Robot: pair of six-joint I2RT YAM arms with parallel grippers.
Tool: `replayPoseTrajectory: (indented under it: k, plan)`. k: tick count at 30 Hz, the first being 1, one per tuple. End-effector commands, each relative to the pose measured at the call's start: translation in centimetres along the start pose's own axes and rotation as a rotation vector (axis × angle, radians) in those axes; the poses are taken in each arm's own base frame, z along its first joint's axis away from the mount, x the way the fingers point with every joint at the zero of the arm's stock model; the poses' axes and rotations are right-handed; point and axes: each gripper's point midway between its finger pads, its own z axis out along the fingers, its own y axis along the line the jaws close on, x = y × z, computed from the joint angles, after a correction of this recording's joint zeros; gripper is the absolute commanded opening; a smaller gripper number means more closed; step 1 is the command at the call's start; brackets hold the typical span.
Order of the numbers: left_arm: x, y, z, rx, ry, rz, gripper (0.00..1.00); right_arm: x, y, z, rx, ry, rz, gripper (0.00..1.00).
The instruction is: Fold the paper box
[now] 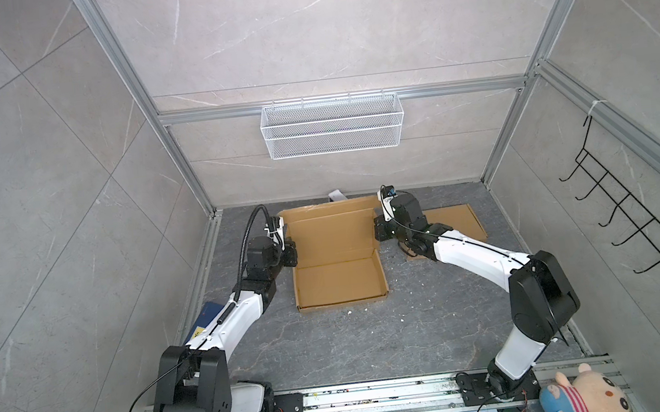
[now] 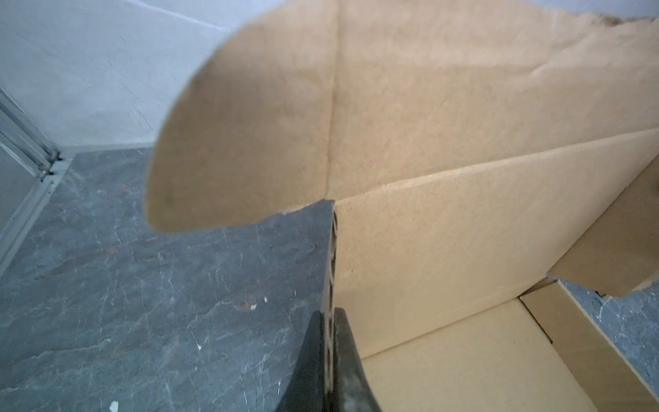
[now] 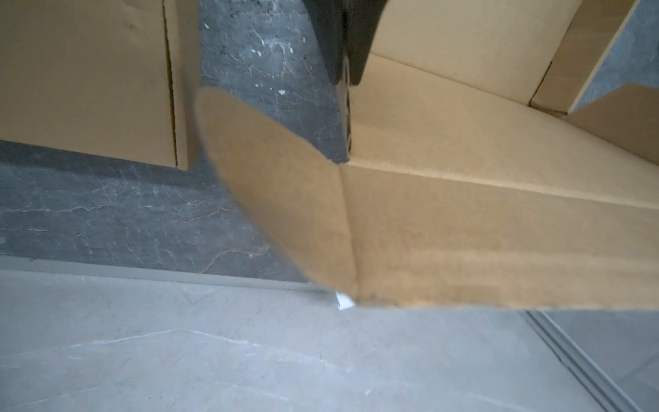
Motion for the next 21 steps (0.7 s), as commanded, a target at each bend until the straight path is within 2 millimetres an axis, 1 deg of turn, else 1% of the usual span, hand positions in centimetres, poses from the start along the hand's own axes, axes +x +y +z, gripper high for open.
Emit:
replayPoseTrajectory:
  k: [1,3,6,8,10,15,21]
  plan:
    - [-5.3,-1.8,0.3,0.042,-0.212,-0.022,0.0,-2.7,1.8,-0.9,-0.049,-0.116,0.115,0.0]
    - [-5.6,-2.3,1.0,0.047,-0.234,-0.031,0.0,-2.9,1.8,-0.5,-0.047,-0.14,0.141,0.0]
    - [-5.7,-2.9,2.1,0.048,-0.251,-0.043,0.0,-2.6,1.8,0.1,-0.032,-0.155,0.167,0.0]
    - [-5.2,-3.1,2.7,0.045,-0.251,-0.049,0.0,-2.4,1.8,0.4,-0.021,-0.164,0.177,0.0]
    - [-4.6,-2.9,3.0,0.036,-0.257,-0.066,0.0,-1.9,1.8,0.5,-0.012,-0.176,0.181,0.0]
    - [-3.1,-2.6,3.6,0.041,-0.308,-0.136,0.0,0.3,1.9,1.1,0.006,-0.195,0.21,0.0]
    - [-2.2,-3.4,3.7,0.052,-0.31,-0.136,0.0,2.1,1.8,1.3,0.023,-0.163,0.215,0.0]
